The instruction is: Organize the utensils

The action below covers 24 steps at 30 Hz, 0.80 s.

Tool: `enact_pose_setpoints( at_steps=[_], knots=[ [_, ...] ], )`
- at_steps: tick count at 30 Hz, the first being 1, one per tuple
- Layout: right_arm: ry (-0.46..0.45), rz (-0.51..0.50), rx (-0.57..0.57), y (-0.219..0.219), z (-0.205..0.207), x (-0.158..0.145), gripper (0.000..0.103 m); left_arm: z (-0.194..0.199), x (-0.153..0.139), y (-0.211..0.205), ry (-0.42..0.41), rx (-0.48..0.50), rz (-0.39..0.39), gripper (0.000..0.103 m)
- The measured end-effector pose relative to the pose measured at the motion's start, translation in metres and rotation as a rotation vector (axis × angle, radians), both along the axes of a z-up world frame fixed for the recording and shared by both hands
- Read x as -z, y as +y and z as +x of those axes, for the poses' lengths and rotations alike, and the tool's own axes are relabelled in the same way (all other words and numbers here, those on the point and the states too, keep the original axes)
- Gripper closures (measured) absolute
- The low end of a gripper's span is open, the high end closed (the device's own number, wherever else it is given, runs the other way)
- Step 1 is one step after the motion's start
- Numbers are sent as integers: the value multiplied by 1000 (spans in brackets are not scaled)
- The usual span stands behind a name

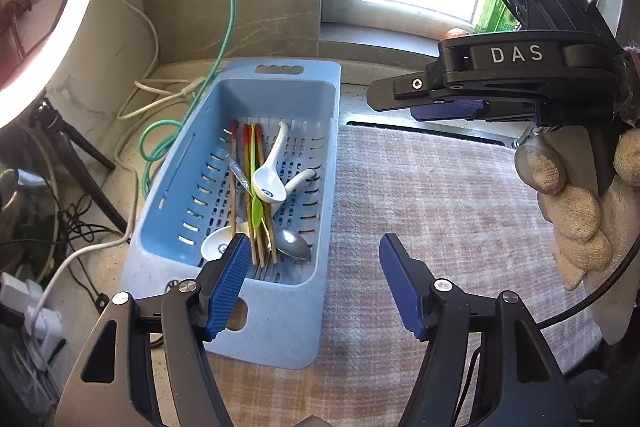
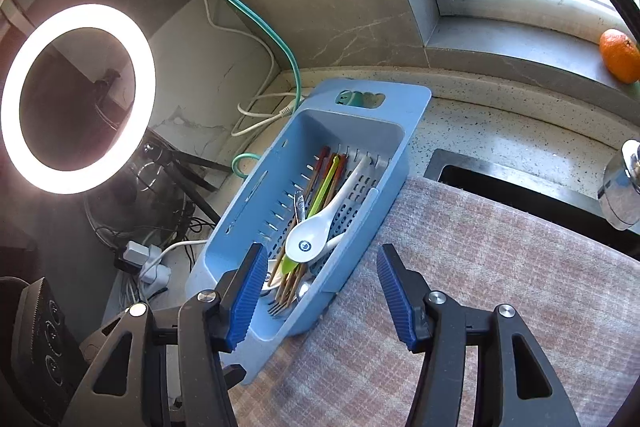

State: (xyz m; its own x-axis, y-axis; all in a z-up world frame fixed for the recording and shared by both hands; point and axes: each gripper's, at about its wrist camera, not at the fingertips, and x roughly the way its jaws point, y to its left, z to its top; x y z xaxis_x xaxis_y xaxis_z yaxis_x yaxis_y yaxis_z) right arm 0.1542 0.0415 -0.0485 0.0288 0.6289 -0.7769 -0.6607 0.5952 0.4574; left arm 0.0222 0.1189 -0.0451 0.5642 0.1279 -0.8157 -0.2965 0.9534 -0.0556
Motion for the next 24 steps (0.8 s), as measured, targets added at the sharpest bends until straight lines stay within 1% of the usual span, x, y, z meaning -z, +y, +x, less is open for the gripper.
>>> enact_pose_setpoints(
  at_steps=[4, 5, 6, 8, 17, 18, 20, 24],
  knots=[
    [-51, 4, -19, -16, -12, -9, 50, -8, -5, -15, 0, -44, 33, 31],
    [-71, 7, -24, -21, -16, -12, 50, -10, -6, -18, 1, -57, 42, 29],
    [-97, 7, -25, -27, -21, -15, 50, -12, -8, -22, -2, -69, 53, 24],
    [-140, 4, -22, -38, -30, -20, 50, -17, -12, -28, -10, -92, 69, 24],
    [-260, 5, -4, -78, -67, -38, 48, -38, -31, -41, -51, -161, 66, 21],
    [-267, 5, -5, -81, -70, -40, 47, -39, -31, -41, -51, -163, 66, 21],
    [-279, 18, -9, -86, -76, -45, 35, -42, -32, -43, -54, -166, 62, 21],
    [-316, 32, -18, -89, -83, -55, 33, -45, -34, -47, -53, -165, 67, 21]
  ],
)
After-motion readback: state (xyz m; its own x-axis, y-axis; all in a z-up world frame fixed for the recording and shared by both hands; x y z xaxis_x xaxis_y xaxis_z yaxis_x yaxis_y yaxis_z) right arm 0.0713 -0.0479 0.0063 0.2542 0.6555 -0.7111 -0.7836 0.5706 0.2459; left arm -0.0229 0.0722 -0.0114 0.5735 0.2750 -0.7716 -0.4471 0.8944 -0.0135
